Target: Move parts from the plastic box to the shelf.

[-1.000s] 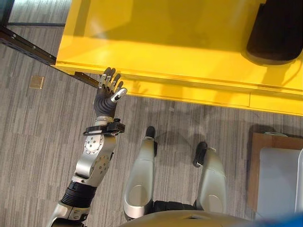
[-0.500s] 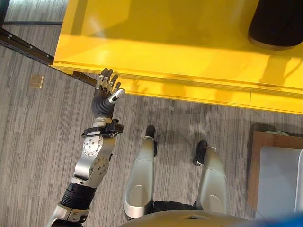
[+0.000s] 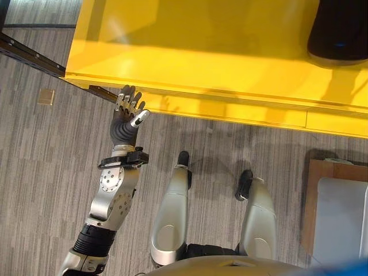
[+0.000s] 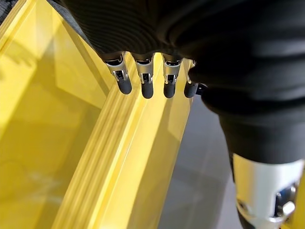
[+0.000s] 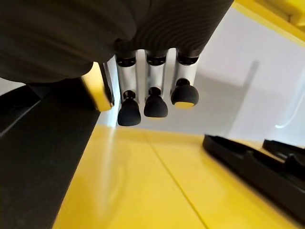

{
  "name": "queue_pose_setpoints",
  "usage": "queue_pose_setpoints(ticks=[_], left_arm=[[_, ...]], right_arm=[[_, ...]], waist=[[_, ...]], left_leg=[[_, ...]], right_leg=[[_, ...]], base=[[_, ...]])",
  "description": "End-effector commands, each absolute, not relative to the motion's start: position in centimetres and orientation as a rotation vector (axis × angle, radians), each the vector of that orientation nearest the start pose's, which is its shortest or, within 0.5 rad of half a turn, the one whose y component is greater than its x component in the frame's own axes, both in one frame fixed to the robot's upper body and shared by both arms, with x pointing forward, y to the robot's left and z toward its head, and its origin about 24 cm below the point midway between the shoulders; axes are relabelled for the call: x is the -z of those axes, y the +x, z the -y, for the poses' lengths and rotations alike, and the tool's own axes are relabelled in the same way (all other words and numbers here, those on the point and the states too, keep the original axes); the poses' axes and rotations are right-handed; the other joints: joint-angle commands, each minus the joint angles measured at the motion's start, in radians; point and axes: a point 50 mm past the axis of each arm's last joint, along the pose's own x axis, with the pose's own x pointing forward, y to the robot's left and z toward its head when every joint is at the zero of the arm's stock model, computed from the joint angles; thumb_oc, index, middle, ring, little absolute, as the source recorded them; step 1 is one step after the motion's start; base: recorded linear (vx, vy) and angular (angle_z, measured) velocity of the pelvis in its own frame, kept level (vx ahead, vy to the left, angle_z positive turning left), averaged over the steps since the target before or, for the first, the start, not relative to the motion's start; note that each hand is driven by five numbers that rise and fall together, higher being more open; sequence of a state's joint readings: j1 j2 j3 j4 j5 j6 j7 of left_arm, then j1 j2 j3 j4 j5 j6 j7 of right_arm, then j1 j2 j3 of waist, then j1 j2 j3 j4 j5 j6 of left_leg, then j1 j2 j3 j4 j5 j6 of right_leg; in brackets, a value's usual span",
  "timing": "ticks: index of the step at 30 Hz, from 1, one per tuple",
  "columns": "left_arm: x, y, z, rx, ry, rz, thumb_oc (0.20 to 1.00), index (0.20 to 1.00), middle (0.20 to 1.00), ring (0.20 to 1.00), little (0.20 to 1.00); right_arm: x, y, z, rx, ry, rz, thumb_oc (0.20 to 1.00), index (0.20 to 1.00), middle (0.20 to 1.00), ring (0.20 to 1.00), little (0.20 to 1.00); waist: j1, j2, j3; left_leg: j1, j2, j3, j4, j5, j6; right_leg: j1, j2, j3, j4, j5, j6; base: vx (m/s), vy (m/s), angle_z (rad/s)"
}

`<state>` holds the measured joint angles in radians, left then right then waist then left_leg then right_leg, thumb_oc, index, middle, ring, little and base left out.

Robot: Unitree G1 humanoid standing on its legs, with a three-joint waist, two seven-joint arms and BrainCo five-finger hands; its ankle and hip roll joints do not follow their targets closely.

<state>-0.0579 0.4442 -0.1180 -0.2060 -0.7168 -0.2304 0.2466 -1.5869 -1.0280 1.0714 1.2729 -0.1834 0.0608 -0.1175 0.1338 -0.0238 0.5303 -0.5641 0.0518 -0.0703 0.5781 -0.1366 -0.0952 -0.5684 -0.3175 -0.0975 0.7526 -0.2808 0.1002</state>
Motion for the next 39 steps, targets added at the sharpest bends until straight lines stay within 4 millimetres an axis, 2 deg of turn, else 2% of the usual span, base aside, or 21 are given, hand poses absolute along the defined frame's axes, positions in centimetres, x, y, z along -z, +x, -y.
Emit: queue_pose_setpoints(ticks=[1, 11, 19, 20, 21, 31, 35, 37, 38, 39], left_arm=[[-14.4, 24.8, -20.7, -0.051, -0.330, 0.475, 1.000, 1.000, 1.000, 1.000, 1.000], [-14.3, 24.8, -20.8, -0.048, -0.319, 0.475, 1.000, 1.000, 1.000, 1.000, 1.000], [-14.4, 24.9, -20.9, -0.053, -0.315, 0.482, 1.000, 1.000, 1.000, 1.000, 1.000], [-14.3, 24.9, -20.9, -0.056, -0.315, 0.480, 1.000, 1.000, 1.000, 1.000, 1.000], [-14.3, 24.9, -21.0, -0.058, -0.314, 0.478, 1.000, 1.000, 1.000, 1.000, 1.000], [-14.7, 24.9, -21.1, -0.067, -0.317, 0.496, 1.000, 1.000, 1.000, 1.000, 1.000], [-14.7, 24.8, -21.1, -0.073, -0.318, 0.497, 1.000, 1.000, 1.000, 1.000, 1.000], [-14.7, 24.8, -21.2, -0.086, -0.318, 0.500, 1.000, 1.000, 1.000, 1.000, 1.000], [-14.7, 24.8, -21.4, -0.109, -0.316, 0.502, 1.000, 1.000, 1.000, 1.000, 1.000], [-14.8, 24.8, -21.4, -0.107, -0.313, 0.503, 1.000, 1.000, 1.000, 1.000, 1.000]], right_arm=[[-40.2, 33.5, 35.9, 0.821, -1.592, 0.036, 0.200, 0.200, 0.200, 0.200, 0.200], [-40.2, 33.2, 36.2, 0.831, -1.754, -0.009, 0.200, 0.200, 0.200, 0.200, 0.200], [-39.9, 33.5, 35.8, 0.817, -1.769, 0.005, 0.200, 0.200, 0.200, 0.200, 0.200], [-39.9, 33.5, 35.8, 0.818, -1.762, 0.008, 0.915, 0.915, 0.915, 0.915, 0.915], [-39.7, 33.6, 35.8, 0.813, -1.753, 0.003, 1.000, 1.000, 1.000, 1.000, 1.000], [-39.9, 34.1, 35.0, 0.819, -1.755, 0.047, 1.000, 1.000, 1.000, 1.000, 1.000], [-40.2, 33.7, 35.3, 0.861, -1.751, 0.037, 1.000, 1.000, 1.000, 1.000, 1.000], [-41.4, 33.7, 34.2, 0.892, -1.689, 0.137, 1.000, 1.000, 1.000, 1.000, 1.000], [-42.4, 33.7, 32.8, 0.900, -1.642, 0.279, 1.000, 1.000, 1.000, 1.000, 1.000], [-42.3, 33.6, 32.9, 0.902, -1.639, 0.277, 1.000, 1.000, 1.000, 1.000, 1.000]], waist=[[0.016, 0.008, -0.052], [0.016, 0.009, -0.048], [0.016, 0.009, -0.043], [0.017, 0.010, -0.043], [0.018, 0.010, -0.043], [0.017, 0.012, -0.041], [0.013, 0.008, -0.041], [0.004, 0.004, -0.041], [-0.006, 0.003, -0.042], [-0.004, 0.002, -0.040]], left_leg=[[0.010, 0.056, -0.085, 0.070, -0.136, -0.008], [0.005, 0.055, -0.091, 0.073, -0.134, -0.009], [0.003, 0.055, -0.093, 0.072, -0.129, -0.012], [0.003, 0.055, -0.092, 0.071, -0.129, -0.012], [0.002, 0.054, -0.092, 0.073, -0.129, -0.012], [0.003, 0.054, -0.092, 0.065, -0.122, -0.013], [0.003, 0.055, -0.092, 0.065, -0.122, -0.013], [0.006, 0.059, -0.086, 0.064, -0.122, -0.013], [0.009, 0.060, -0.081, 0.063, -0.123, -0.012], [-0.003, 0.058, -0.080, 0.056, -0.096, -0.009]], right_leg=[[0.054, 0.003, -0.026, 0.042, -0.081, -0.009], [0.048, 0.000, -0.029, 0.055, -0.089, -0.011], [0.041, 0.003, -0.029, 0.063, -0.092, -0.013], [0.042, 0.003, -0.029, 0.062, -0.091, -0.013], [0.041, 0.003, -0.030, 0.063, -0.090, -0.013], [0.036, 0.002, -0.030, 0.062, -0.087, -0.014], [0.034, 0.004, -0.027, 0.062, -0.086, -0.015], [0.034, 0.009, -0.023, 0.057, -0.079, -0.015], [0.035, 0.012, -0.017, 0.052, -0.076, -0.014], [0.025, 0.009, -0.021, 0.043, -0.051, -0.020]], base=[[0.00, 0.000, 0.00], [0.00, -0.001, 0.00], [0.00, -0.003, 0.01], [0.00, 0.000, 0.00], [0.00, 0.000, 0.00], [0.00, 0.000, 0.00], [0.00, 0.000, 0.00], [0.00, 0.022, 0.00], [-0.08, 0.052, -0.03], [-0.09, 0.054, -0.09]])
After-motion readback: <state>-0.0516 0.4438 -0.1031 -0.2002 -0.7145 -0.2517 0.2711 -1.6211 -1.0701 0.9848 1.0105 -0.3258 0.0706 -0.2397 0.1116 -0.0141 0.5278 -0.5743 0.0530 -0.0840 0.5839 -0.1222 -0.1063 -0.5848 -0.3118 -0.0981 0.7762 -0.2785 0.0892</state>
